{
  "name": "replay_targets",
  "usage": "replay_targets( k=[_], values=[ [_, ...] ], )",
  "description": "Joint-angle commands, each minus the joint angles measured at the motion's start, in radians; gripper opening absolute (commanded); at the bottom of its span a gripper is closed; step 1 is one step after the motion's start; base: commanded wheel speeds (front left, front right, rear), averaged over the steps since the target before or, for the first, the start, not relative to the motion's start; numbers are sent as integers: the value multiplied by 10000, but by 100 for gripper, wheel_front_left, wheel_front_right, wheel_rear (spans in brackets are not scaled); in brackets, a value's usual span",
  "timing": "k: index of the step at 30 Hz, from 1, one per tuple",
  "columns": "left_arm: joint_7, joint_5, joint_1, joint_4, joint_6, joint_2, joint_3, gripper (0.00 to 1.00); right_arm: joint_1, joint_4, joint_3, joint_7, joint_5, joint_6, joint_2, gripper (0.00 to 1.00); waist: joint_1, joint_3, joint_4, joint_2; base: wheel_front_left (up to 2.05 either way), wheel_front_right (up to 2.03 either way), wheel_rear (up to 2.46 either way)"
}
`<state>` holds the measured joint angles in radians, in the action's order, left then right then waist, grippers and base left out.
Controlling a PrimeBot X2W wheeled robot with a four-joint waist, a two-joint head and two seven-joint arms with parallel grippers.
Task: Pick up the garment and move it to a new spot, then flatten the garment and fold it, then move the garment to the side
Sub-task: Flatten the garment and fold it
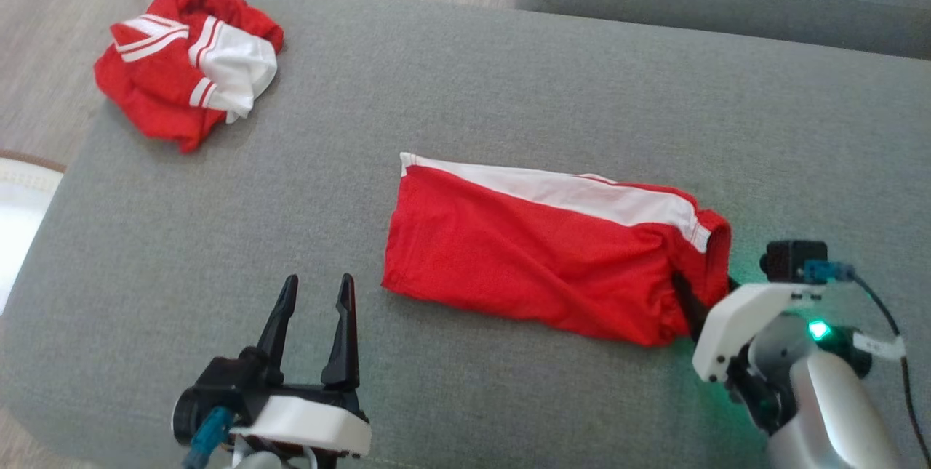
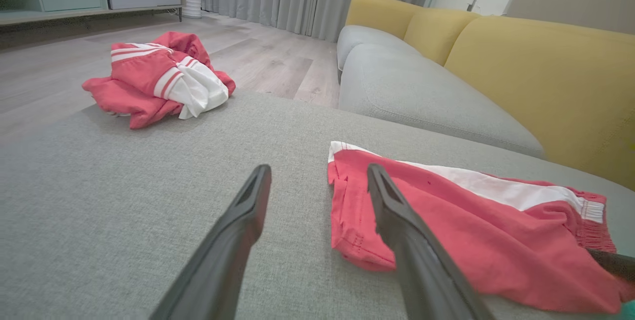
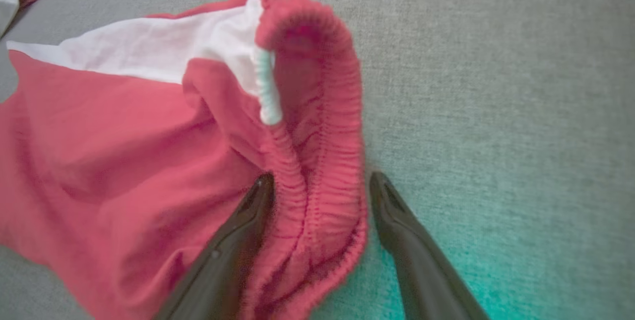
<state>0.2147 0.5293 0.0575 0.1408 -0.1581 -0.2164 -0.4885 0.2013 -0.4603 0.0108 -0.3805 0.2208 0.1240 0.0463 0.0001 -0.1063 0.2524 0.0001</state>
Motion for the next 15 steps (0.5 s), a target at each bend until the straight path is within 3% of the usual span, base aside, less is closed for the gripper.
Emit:
replay_targets(
  k=[1, 2, 5, 10, 15],
  values=[
    [183, -5, 474, -225, -16, -44, 298, 100, 506, 159, -323, -190, 61, 67, 39, 76, -1, -96, 76, -1, 0, 0, 0],
    [203, -3, 483, -203, -13, -37, 312, 100, 541, 122, -359, -279, 75, 67, 39, 62, -1, -116, 78, -1, 0, 0, 0],
    [257, -2, 485, -146, -17, -10, 356, 100, 615, 150, -362, -455, 155, 67, 39, 0, -1, -154, 42, -1, 0, 0, 0],
    [313, 4, 472, -62, -11, 54, 367, 100, 724, 524, -187, -770, 417, 67, 131, 0, -1, -169, -199, -1, 0, 0, 0],
    [346, -5, 517, 33, 10, 160, 315, 100, 706, 1295, 91, -1464, 922, 67, 839, 0, -1, -149, -545, -1, 0, 0, 0]
  ],
)
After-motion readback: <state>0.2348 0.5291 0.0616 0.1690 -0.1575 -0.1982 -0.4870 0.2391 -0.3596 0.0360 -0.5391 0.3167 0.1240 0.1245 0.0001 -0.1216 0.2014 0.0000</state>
